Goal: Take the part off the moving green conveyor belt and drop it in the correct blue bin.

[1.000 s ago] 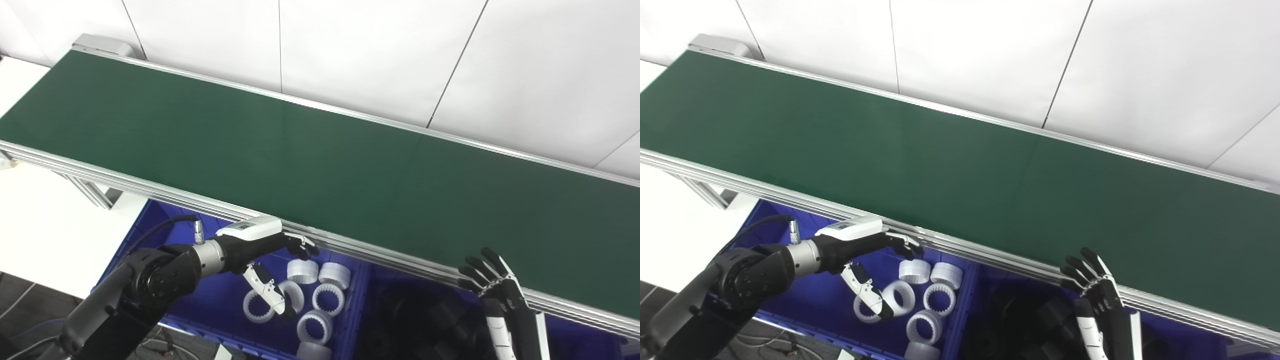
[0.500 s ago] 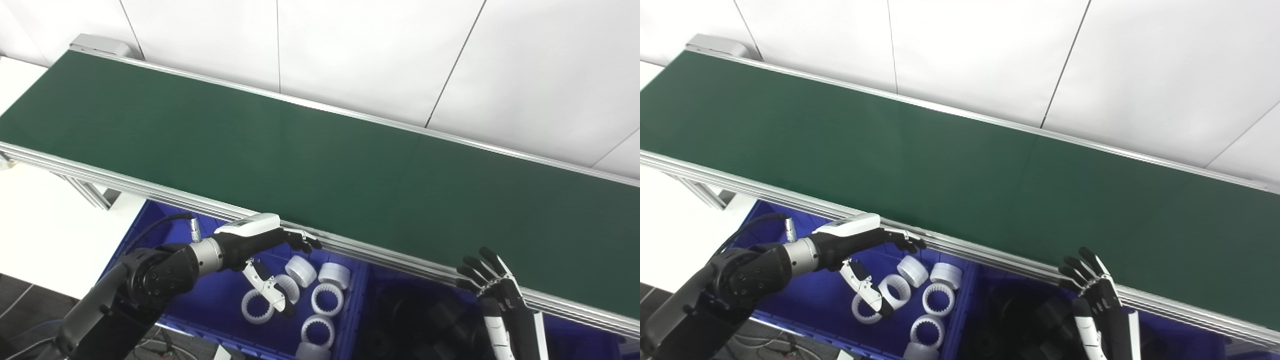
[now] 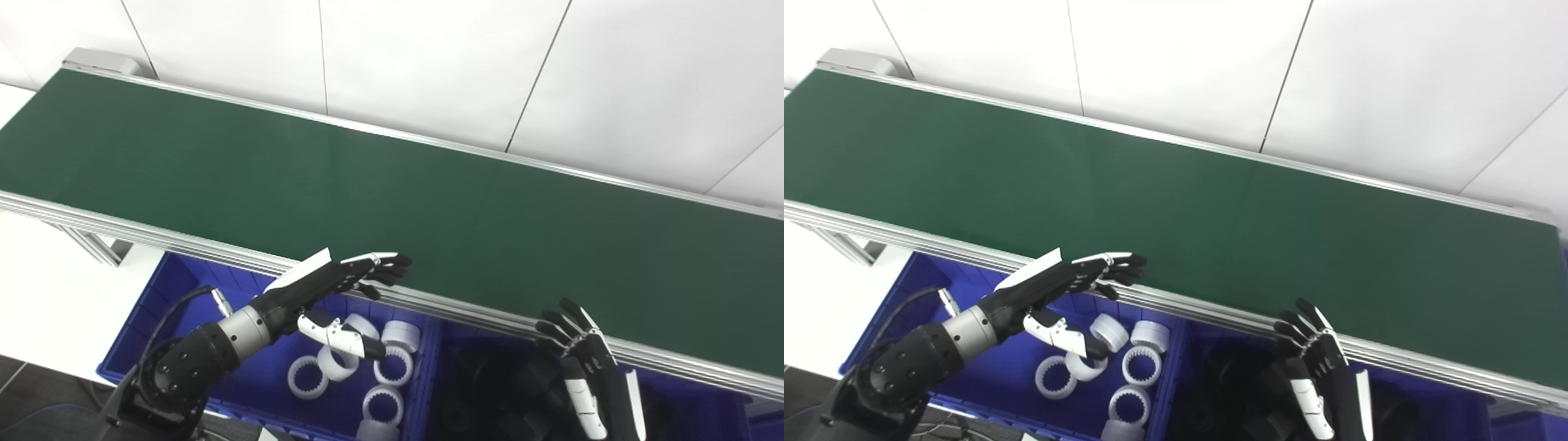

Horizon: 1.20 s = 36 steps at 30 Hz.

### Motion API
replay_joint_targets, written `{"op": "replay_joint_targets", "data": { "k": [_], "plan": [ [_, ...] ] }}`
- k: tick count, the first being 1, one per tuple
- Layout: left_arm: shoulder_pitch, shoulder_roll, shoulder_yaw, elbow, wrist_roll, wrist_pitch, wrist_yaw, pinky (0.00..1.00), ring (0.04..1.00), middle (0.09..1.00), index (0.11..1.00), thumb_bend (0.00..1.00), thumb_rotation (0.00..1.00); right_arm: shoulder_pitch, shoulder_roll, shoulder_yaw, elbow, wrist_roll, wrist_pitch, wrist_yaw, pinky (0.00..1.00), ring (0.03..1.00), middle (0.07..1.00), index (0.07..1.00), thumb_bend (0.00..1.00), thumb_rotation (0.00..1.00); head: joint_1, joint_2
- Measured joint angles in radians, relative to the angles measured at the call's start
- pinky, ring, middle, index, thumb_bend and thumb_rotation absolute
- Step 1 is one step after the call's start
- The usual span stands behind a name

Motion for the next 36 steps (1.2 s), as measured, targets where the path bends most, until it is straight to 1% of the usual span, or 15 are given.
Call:
{"op": "replay_joint_targets", "data": {
  "k": [1,3,5,9,10,12,13,14,15,17,20,22,28,32,36],
  "plan": [
    [0.005,-0.009,0.008,0.005,-0.022,-0.01,0.008,0.86,0.881,0.896,0.914,1.0,0.58,0.001,0.004,0.0,0.005,-0.004,-0.002,-0.002,0.66,0.742,0.783,0.855,0.63,0.72,0.0,0.0],
    [0.012,-0.027,0.02,0.025,-0.056,-0.029,0.029,0.84,0.875,0.889,0.916,1.0,0.59,0.001,0.01,0.002,0.012,-0.017,-0.006,-0.011,0.66,0.739,0.783,0.854,0.65,0.73,-0.038,-0.026],
    [0.023,-0.046,0.032,0.047,-0.089,-0.056,0.047,0.8,0.871,0.895,0.911,1.0,0.59,0.001,0.014,0.008,0.014,-0.031,-0.008,-0.017,0.66,0.742,0.791,0.854,0.69,0.77,-0.058,-0.037],
    [0.036,-0.121,0.035,0.159,-0.116,-0.159,0.1,0.78,0.875,0.905,0.934,1.0,0.59,0.001,0.015,0.018,0.016,-0.056,-0.008,-0.026,0.66,0.741,0.791,0.848,0.7,0.76,-0.086,-0.051],
    [0.042,-0.137,0.033,0.184,-0.118,-0.173,0.111,0.78,0.877,0.905,0.943,1.0,0.6,0.001,0.016,0.022,0.016,-0.056,-0.008,-0.027,0.66,0.74,0.79,0.846,0.7,0.76,-0.091,-0.054],
    [0.057,-0.167,0.026,0.224,-0.118,-0.214,0.129,0.78,0.875,0.903,0.958,1.0,0.66,0.003,0.017,0.027,0.016,-0.057,-0.008,-0.029,0.66,0.736,0.787,0.843,0.7,0.75,-0.098,-0.057],
    [0.064,-0.178,0.022,0.242,-0.116,-0.233,0.137,0.79,0.877,0.904,0.963,1.0,0.72,0.005,0.017,0.028,0.016,-0.059,-0.008,-0.03,0.66,0.736,0.785,0.842,0.71,0.76,-0.106,-0.058],
    [0.069,-0.187,0.022,0.256,-0.115,-0.244,0.142,0.81,0.878,0.904,0.962,0.99,0.75,0.006,0.017,0.029,0.016,-0.06,-0.008,-0.031,0.66,0.737,0.785,0.843,0.72,0.76,-0.117,-0.058],
    [0.073,-0.194,0.02,0.276,-0.115,-0.256,0.15,0.81,0.874,0.899,0.954,0.95,0.77,0.008,0.017,0.032,0.016,-0.064,-0.008,-0.032,0.66,0.741,0.787,0.847,0.72,0.76,-0.117,-0.058],
    [0.08,-0.196,0.019,0.295,-0.12,-0.273,0.155,0.82,0.87,0.892,0.945,0.92,0.77,0.009,0.017,0.035,0.016,-0.066,-0.008,-0.032,0.67,0.745,0.789,0.85,0.72,0.76,-0.12,-0.061],
    [0.093,-0.2,0.023,0.306,-0.143,-0.283,0.161,0.82,0.874,0.887,0.925,0.81,0.77,0.014,0.017,0.041,0.016,-0.067,-0.008,-0.034,0.67,0.752,0.793,0.854,0.72,0.77,-0.124,-0.063],
    [0.1,-0.205,0.029,0.31,-0.176,-0.286,0.162,0.82,0.876,0.887,0.923,0.78,0.76,0.018,0.017,0.044,0.016,-0.069,-0.008,-0.035,0.67,0.753,0.794,0.854,0.72,0.77,-0.137,-0.062],
    [0.105,-0.217,0.041,0.311,-0.22,-0.289,0.164,0.78,0.855,0.87,0.894,0.79,0.73,0.02,0.024,0.052,0.016,-0.077,-0.008,-0.036,0.68,0.765,0.807,0.866,0.71,0.77,-0.155,-0.058],
    [0.107,-0.218,0.053,0.311,-0.227,-0.293,0.173,0.75,0.839,0.856,0.862,0.76,0.72,0.02,0.034,0.052,0.016,-0.084,-0.008,-0.039,0.68,0.768,0.808,0.866,0.71,0.77,-0.16,-0.06],
    [0.111,-0.216,0.061,0.311,-0.218,-0.321,0.179,0.72,0.813,0.829,0.825,0.77,0.71,0.018,0.039,0.053,0.019,-0.09,-0.009,-0.042,0.69,0.773,0.814,0.871,0.69,0.77,-0.16,-0.066]
  ]
}}
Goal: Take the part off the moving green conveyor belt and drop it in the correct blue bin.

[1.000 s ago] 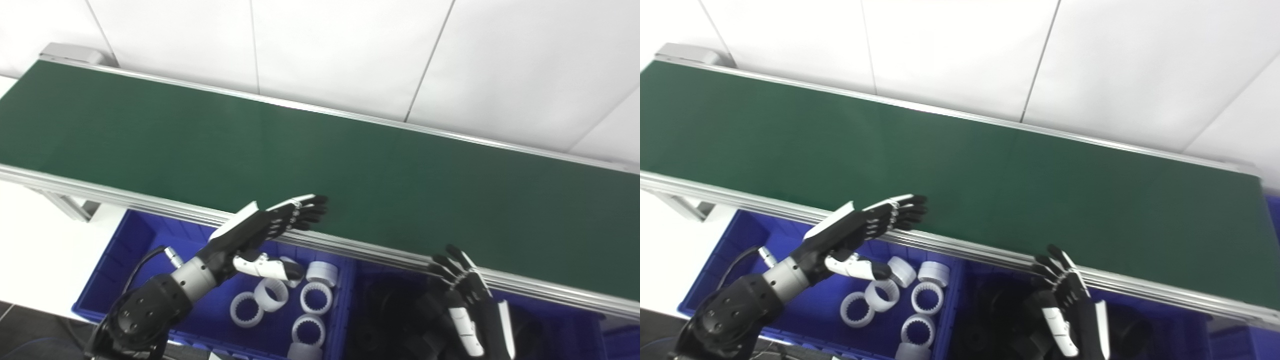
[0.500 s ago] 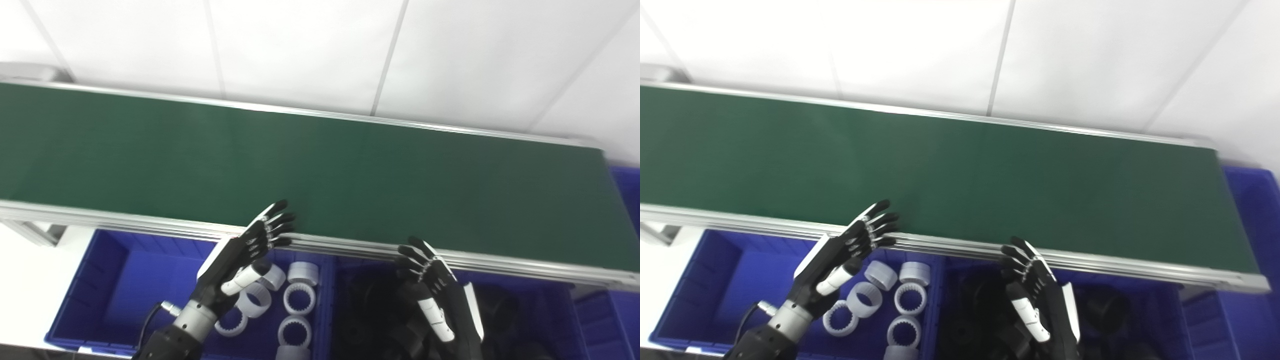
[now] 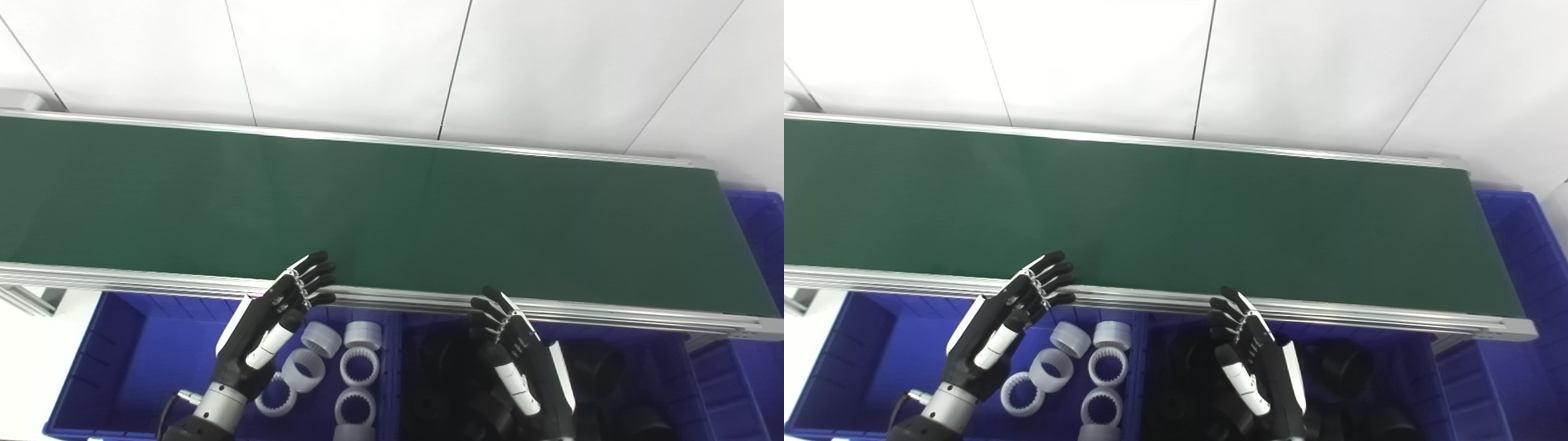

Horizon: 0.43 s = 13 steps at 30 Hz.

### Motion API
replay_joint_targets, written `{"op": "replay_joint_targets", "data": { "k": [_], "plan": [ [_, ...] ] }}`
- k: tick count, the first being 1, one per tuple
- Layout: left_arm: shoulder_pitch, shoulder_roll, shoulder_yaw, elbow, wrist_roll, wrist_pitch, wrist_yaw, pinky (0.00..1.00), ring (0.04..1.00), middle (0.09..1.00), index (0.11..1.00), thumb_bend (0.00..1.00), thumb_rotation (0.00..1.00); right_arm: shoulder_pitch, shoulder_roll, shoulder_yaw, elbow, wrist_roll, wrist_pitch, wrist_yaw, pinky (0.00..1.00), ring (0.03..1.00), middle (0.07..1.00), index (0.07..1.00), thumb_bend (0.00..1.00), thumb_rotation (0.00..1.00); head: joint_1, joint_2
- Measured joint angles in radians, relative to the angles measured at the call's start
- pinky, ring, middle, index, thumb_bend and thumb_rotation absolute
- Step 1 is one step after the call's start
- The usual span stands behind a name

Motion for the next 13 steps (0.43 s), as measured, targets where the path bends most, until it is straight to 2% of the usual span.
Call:
{"op": "replay_joint_targets", "data": {
  "k": [7,13],
  "plan": [
    [0.001,0.021,0.001,0.005,0.028,-0.036,0.005,0.71,0.815,0.834,0.812,0.77,0.71,-0.004,0.009,0.005,0.019,-0.009,-0.002,-0.023,0.69,0.778,0.824,0.872,0.69,0.78,0.002,-0.005],
    [0.007,0.032,0.012,0.005,0.049,-0.05,0.02,0.69,0.785,0.802,0.779,0.78,0.72,-0.007,0.009,0.015,0.026,-0.011,-0.005,-0.029,0.69,0.78,0.824,0.872,0.7,0.79,0.005,-0.008]
  ]
}}
